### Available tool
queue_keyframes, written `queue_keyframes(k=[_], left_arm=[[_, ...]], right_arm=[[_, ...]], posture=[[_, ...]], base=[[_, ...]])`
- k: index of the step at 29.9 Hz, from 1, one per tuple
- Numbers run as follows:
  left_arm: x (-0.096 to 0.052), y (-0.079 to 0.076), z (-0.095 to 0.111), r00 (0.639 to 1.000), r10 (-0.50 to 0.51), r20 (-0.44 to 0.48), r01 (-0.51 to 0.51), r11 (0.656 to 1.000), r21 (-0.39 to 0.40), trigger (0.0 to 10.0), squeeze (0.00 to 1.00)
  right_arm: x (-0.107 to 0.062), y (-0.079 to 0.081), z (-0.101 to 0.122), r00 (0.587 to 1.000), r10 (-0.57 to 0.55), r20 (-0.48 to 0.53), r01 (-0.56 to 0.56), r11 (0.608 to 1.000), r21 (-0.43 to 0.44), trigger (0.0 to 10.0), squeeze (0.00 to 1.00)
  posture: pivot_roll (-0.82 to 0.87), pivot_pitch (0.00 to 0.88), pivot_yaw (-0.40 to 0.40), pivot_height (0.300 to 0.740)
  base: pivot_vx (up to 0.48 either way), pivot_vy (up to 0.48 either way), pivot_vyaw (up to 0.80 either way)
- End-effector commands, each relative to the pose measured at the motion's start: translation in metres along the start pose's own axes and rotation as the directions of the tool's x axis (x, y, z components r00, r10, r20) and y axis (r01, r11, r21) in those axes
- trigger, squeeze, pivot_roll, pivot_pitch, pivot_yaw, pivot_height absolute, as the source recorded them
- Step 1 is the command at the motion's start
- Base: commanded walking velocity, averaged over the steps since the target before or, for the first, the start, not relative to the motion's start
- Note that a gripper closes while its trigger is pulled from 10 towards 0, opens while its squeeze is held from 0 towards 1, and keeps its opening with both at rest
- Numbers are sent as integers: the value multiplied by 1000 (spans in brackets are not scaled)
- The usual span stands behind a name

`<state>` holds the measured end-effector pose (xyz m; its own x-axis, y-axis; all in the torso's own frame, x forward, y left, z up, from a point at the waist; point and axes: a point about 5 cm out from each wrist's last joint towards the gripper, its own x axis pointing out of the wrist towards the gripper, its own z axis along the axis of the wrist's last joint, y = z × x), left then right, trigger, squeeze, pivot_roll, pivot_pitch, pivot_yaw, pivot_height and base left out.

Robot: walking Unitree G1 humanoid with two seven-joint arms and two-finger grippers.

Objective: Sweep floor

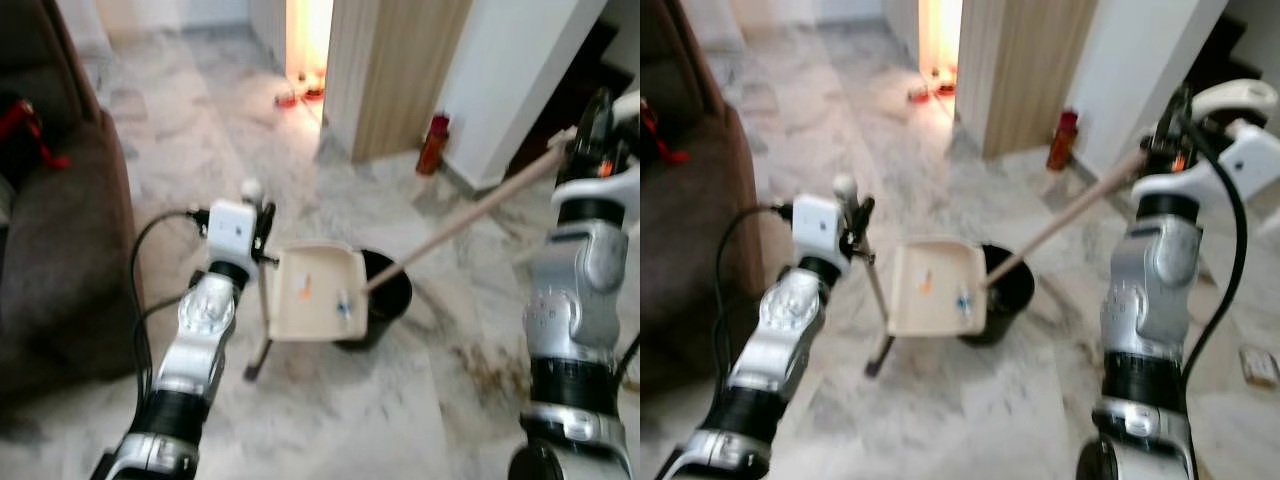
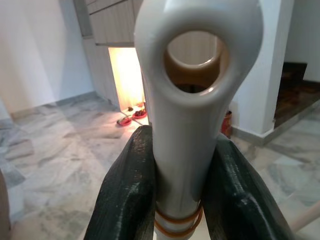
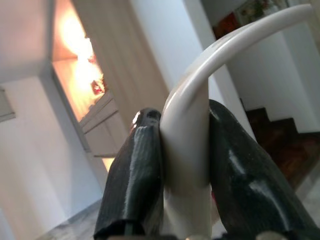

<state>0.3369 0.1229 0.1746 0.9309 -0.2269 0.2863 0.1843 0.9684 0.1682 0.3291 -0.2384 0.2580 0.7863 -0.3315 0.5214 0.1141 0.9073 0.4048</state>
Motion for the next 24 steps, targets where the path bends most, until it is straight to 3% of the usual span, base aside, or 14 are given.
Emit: queue_keyframes(k=[1, 4, 24], left_arm=[[5, -5, 15, 997, -19, 76, 19, 1000, -6, 10000, 0], [5, -5, 14, 997, -19, 75, 19, 1000, -7, 10000, 0], [8, -4, 16, 996, -24, 84, 24, 1000, -7, 10000, 0]], right_arm=[[7, 4, 18, 997, -2, 82, -1, 999, 33, 10000, 0], [7, 4, 19, 996, -4, 92, 0, 999, 43, 10000, 0], [7, 6, 22, 994, 9, 108, -12, 999, 30, 10000, 0]], posture=[[144, 60, -56, 740], [146, 64, -55, 740], [147, 44, -49, 740]], base=[[292, 0, -800], [291, 0, -800], [298, 0, 0]])
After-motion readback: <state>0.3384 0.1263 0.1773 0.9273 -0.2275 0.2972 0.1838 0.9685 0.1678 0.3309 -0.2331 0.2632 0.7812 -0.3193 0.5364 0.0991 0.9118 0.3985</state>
